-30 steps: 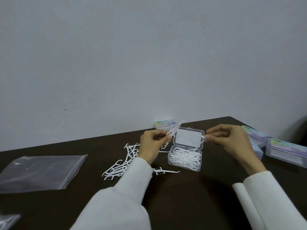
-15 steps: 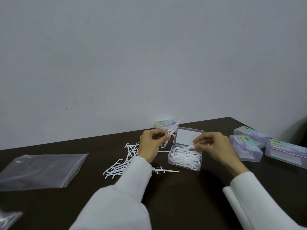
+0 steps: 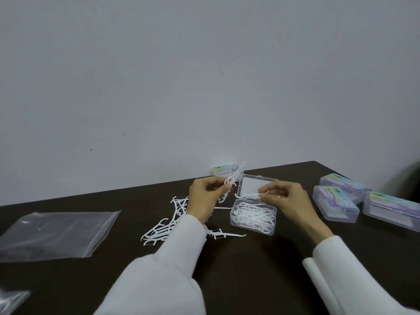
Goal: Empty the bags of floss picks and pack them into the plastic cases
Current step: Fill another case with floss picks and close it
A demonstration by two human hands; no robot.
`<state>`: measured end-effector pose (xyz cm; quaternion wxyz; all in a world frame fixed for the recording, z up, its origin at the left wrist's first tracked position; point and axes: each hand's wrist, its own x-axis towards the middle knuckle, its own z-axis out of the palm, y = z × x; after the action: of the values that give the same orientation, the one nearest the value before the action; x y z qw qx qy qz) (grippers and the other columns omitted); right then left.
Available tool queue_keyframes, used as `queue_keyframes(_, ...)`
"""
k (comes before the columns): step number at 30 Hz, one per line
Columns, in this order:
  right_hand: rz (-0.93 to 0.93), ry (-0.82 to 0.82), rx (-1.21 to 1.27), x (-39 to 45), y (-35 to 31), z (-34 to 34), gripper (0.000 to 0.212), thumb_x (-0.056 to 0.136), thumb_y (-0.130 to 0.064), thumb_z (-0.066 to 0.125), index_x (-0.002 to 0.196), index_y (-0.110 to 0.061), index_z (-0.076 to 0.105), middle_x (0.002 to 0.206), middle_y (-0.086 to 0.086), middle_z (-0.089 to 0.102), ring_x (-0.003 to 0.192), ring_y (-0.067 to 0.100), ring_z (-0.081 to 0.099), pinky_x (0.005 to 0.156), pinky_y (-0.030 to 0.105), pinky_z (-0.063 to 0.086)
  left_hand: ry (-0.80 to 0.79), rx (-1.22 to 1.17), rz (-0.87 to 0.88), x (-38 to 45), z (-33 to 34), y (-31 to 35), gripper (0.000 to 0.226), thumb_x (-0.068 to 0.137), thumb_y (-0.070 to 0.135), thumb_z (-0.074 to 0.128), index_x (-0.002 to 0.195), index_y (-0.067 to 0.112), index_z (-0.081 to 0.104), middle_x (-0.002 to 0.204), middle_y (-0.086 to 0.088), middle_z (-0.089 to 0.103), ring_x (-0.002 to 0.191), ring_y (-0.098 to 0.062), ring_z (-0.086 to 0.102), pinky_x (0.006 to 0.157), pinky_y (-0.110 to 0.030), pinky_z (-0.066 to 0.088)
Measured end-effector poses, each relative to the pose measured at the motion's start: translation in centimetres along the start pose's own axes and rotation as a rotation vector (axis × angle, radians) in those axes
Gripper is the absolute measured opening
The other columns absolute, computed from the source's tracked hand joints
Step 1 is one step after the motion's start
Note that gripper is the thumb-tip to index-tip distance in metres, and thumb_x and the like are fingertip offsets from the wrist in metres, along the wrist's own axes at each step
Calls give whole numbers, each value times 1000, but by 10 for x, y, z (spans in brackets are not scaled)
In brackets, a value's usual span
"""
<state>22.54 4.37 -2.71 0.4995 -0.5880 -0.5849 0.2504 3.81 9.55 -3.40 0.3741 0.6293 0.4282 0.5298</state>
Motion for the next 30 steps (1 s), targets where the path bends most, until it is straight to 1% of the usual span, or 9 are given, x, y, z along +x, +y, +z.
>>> queue_keyframes(3, -35, -51, -179, -1, 1, 0, 12, 78, -6, 71, 78, -17, 67, 78, -4, 65, 71, 4, 59, 53, 5, 44, 6, -5, -9, 0, 0, 0, 12, 79, 10, 72, 91, 11, 74, 80, 4, 70, 70, -7, 62, 60, -11, 48)
queue_keyframes(7, -76, -56, -328, 1, 2, -8, 8, 81, -9, 69, 82, -17, 68, 82, -3, 63, 70, 4, 56, 53, 7, 39, 0, 0, -15, 0, -1, -1, 15, 80, 11, 72, 94, 11, 74, 83, 4, 71, 73, -7, 63, 61, -11, 49)
queue_keyframes(11, -77, -122, -337, 3, 4, -12, 9, 82, -8, 67, 83, -16, 69, 85, -4, 64, 71, 5, 56, 54, 8, 39, 5, 4, -22, 0, 0, -1, 12, 79, 10, 73, 90, 16, 74, 80, 4, 71, 73, -11, 64, 66, -18, 52)
queue_keyframes(14, -72, -172, -371, 3, 6, -11, 13, 84, -7, 65, 86, -19, 69, 90, -5, 63, 74, 3, 56, 54, 7, 41, 9, 7, -22, 0, 1, -2, 13, 78, 10, 73, 90, 15, 74, 80, 3, 71, 72, -10, 64, 66, -17, 52)
queue_keyframes(18, -104, -203, -355, 4, 7, -7, 27, 82, 0, 64, 85, -26, 64, 97, -5, 65, 83, 3, 59, 61, 8, 47, 1, 2, -20, -1, 1, -2, 12, 78, 10, 74, 89, 16, 74, 80, 3, 71, 71, -7, 64, 67, -18, 51)
queue_keyframes(21, -108, -258, -310, 3, 5, -3, 39, 81, 9, 60, 87, -29, 61, 103, -7, 63, 92, 1, 59, 63, 5, 48, 1, 24, -19, -1, 0, -3, 14, 78, 11, 74, 91, 15, 74, 80, 5, 71, 72, -5, 64, 67, -15, 51)
queue_keyframes(23, -134, -236, -309, 3, 4, -2, 40, 80, 12, 59, 91, -26, 63, 107, -6, 62, 95, 1, 57, 65, 3, 47, -11, 38, -11, -2, 1, -3, 15, 77, 11, 75, 91, 15, 74, 81, 4, 71, 75, -7, 65, 69, -16, 51)
queue_keyframes(26, -167, -165, -321, 3, 3, -7, 34, 80, 10, 60, 100, -16, 67, 106, -8, 58, 95, 1, 52, 66, 0, 44, -33, 67, 0, -4, 3, 0, 14, 77, 11, 74, 91, 14, 74, 82, 3, 70, 74, -5, 64, 70, -18, 51)
queue_keyframes(30, -189, -41, -384, 4, 6, -16, 25, 82, 0, 62, 94, -22, 65, 102, -2, 62, 85, 4, 55, 64, 7, 42, -83, 217, 90, -10, 8, 3, 14, 79, 14, 73, 93, 14, 75, 84, 2, 71, 76, -6, 63, 74, -20, 51)
